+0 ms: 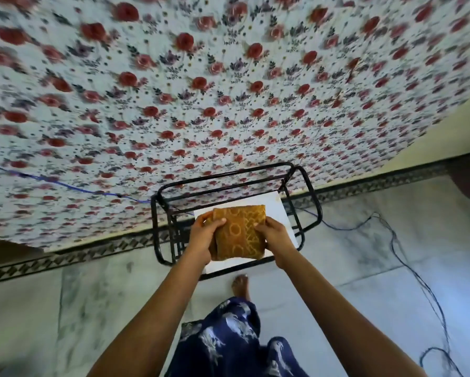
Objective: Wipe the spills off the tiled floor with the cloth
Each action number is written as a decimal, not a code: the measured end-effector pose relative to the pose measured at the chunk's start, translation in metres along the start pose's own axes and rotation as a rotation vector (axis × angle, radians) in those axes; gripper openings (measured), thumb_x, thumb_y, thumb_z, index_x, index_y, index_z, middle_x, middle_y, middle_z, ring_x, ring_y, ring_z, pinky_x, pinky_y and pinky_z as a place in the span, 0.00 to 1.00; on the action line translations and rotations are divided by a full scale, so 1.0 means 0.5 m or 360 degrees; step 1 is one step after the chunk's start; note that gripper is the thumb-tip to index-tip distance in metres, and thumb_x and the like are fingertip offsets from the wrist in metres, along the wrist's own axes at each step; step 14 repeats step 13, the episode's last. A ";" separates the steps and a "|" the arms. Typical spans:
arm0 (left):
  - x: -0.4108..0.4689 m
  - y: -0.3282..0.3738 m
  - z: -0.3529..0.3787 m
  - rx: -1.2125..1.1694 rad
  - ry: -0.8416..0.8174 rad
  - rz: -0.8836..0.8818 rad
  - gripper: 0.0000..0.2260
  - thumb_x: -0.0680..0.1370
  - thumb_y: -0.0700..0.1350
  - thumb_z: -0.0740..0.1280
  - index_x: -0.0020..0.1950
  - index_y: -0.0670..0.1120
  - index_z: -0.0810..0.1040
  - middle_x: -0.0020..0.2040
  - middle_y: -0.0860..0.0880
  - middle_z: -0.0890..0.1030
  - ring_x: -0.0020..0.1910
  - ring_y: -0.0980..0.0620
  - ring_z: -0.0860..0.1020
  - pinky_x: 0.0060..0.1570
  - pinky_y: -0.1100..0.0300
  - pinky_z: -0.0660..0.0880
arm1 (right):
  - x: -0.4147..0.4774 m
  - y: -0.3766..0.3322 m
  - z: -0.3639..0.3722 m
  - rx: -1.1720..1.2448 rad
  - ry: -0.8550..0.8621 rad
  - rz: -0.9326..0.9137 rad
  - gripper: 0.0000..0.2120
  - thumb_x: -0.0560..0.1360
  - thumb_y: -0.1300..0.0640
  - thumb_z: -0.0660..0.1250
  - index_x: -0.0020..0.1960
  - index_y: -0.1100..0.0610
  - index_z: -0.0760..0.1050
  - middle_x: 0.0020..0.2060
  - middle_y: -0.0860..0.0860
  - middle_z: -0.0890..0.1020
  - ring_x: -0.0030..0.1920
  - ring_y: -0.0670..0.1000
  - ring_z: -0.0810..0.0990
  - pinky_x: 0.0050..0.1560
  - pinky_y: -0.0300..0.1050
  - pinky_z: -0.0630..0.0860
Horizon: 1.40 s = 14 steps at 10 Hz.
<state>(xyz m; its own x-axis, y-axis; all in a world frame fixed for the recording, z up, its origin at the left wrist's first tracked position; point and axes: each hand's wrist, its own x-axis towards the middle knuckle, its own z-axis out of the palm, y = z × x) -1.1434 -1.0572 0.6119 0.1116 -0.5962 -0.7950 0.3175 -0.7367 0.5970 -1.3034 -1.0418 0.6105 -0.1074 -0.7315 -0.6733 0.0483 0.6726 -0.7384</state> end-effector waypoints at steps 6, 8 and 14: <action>0.543 -0.195 0.087 0.0097 0.0304 0.0041 0.20 0.75 0.42 0.69 0.65 0.43 0.70 0.61 0.42 0.76 0.57 0.42 0.76 0.41 0.56 0.76 | 0.573 0.215 -0.037 -0.0499 -0.0120 0.0197 0.15 0.78 0.62 0.61 0.65 0.58 0.72 0.56 0.55 0.78 0.55 0.54 0.77 0.56 0.49 0.77; 0.655 -0.246 0.082 0.0340 0.0355 0.0210 0.17 0.75 0.42 0.70 0.62 0.45 0.72 0.60 0.44 0.77 0.58 0.43 0.76 0.50 0.49 0.78 | 0.668 0.263 -0.028 -0.0784 -0.0078 0.0068 0.17 0.77 0.60 0.62 0.66 0.55 0.71 0.56 0.52 0.78 0.52 0.50 0.76 0.53 0.45 0.75; 0.543 -0.209 0.096 0.1129 0.0553 0.0675 0.18 0.76 0.46 0.68 0.64 0.43 0.73 0.62 0.44 0.76 0.62 0.48 0.73 0.59 0.65 0.65 | 0.566 0.206 -0.044 -0.1180 -0.0022 -0.0244 0.23 0.78 0.54 0.61 0.72 0.53 0.63 0.68 0.52 0.70 0.67 0.53 0.69 0.62 0.47 0.68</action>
